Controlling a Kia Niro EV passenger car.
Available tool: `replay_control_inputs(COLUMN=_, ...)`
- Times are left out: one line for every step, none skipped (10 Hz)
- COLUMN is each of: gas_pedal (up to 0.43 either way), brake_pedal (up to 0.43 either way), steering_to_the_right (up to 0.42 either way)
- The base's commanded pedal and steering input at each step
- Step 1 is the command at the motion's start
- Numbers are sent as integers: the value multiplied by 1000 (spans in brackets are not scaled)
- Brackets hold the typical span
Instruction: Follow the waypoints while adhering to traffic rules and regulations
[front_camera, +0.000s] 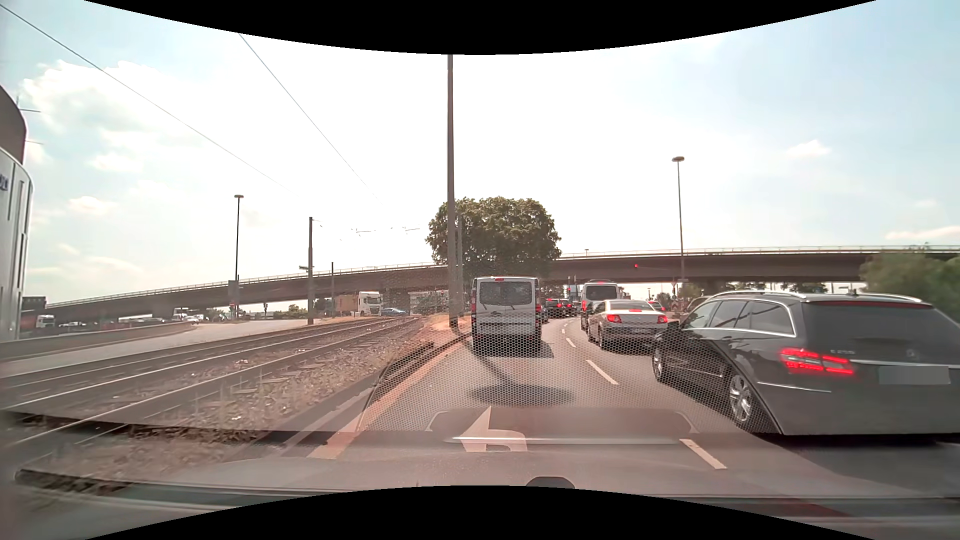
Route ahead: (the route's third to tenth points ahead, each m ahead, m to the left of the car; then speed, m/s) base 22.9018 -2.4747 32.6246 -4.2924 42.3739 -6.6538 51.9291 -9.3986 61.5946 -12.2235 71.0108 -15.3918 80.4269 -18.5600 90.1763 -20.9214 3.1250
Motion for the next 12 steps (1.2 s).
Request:
replay_control_inputs(gas_pedal=20, brake_pedal=0, steering_to_the_right=-13)
replay_control_inputs(gas_pedal=20, brake_pedal=0, steering_to_the_right=-12)
replay_control_inputs(gas_pedal=20, brake_pedal=0, steering_to_the_right=-10)
replay_control_inputs(gas_pedal=20, brake_pedal=0, steering_to_the_right=-7)
replay_control_inputs(gas_pedal=20, brake_pedal=0, steering_to_the_right=-3)
replay_control_inputs(gas_pedal=20, brake_pedal=0, steering_to_the_right=-3)
replay_control_inputs(gas_pedal=20, brake_pedal=0, steering_to_the_right=-3)
replay_control_inputs(gas_pedal=20, brake_pedal=0, steering_to_the_right=-3)
replay_control_inputs(gas_pedal=20, brake_pedal=0, steering_to_the_right=-3)
replay_control_inputs(gas_pedal=20, brake_pedal=0, steering_to_the_right=-3)
replay_control_inputs(gas_pedal=20, brake_pedal=0, steering_to_the_right=-2)
replay_control_inputs(gas_pedal=20, brake_pedal=0, steering_to_the_right=-1)
